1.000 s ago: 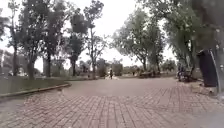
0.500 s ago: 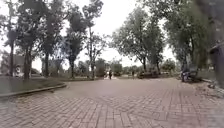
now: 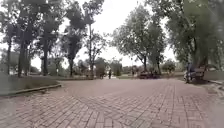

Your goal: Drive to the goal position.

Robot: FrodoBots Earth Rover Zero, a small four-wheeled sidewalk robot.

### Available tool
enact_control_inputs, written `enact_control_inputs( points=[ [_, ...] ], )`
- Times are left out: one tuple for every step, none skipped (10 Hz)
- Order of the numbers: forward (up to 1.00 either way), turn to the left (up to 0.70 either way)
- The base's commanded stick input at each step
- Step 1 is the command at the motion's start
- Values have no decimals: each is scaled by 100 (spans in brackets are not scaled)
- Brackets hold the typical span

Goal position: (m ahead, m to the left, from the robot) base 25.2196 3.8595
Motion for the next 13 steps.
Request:
enact_control_inputs(
  points=[
    [100,32],
    [100,10],
    [100,2],
    [100,1],
    [100,1],
    [100,1],
    [100,1],
    [100,18],
    [100,40],
    [100,41],
    [100,30],
    [100,15],
    [100,3]
  ],
)
